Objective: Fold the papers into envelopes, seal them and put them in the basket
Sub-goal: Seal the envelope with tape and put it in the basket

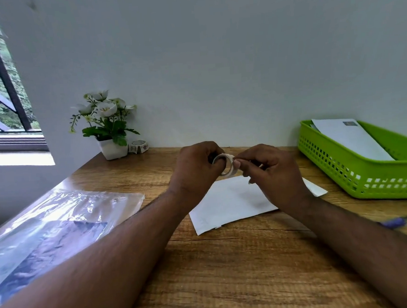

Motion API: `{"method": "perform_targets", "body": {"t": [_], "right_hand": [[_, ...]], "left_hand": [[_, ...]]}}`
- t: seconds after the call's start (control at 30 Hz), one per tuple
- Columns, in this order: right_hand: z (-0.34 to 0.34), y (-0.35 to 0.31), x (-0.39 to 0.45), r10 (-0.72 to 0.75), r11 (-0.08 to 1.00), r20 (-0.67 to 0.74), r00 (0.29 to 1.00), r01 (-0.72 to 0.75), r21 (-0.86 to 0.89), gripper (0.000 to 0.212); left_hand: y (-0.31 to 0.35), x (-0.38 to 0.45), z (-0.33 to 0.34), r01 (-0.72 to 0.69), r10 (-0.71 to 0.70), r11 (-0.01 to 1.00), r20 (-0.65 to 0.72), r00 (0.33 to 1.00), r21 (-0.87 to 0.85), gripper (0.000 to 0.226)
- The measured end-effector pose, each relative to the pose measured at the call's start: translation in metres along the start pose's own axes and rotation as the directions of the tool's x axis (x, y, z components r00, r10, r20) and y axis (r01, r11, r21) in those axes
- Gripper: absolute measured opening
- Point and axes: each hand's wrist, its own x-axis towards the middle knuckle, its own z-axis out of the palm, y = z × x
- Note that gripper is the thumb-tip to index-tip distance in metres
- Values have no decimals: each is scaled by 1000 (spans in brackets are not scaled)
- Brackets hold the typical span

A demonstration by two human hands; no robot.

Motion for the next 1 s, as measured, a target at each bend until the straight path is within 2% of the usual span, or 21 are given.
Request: {"method": "perform_targets", "body": {"t": [0.1, 0.23, 0.57, 0.67, 0.8, 0.9, 1.0], "right_hand": [[2, -2, -1, 71, 997, 7, 997, -71, 7, 10], [1, -4, -1, 213, 971, 7, 977, -213, 109, 5], [-3, -6, 1, 342, 920, -22, 939, -330, 209, 6], [-4, -7, 5, 414, 868, -35, 909, -383, 316, 10], [-8, -7, 9, 555, 741, -85, 827, -445, 503, 12], [-11, -4, 11, 571, 745, -118, 812, -452, 491, 11], [-13, -1, 12, 514, 800, -107, 851, -430, 417, 6]], "left_hand": [[-2, 0, 0, -1, 1, 1000, 14, 1000, -5, 6], [-1, 0, 2, -22, 22, 1000, 39, 999, 0, 8], [-1, 1, 1, 30, -27, 999, 85, 996, -35, 20], [-1, 2, -1, 44, -39, 997, 79, 996, -56, 22], [-4, 6, -9, 70, -67, 996, 56, 996, -48, 21], [-15, 15, -25, 191, -191, 981, 12, 982, -42, 22], [-35, 21, -42, 406, -410, 910, 37, 911, 80, 21]]}}
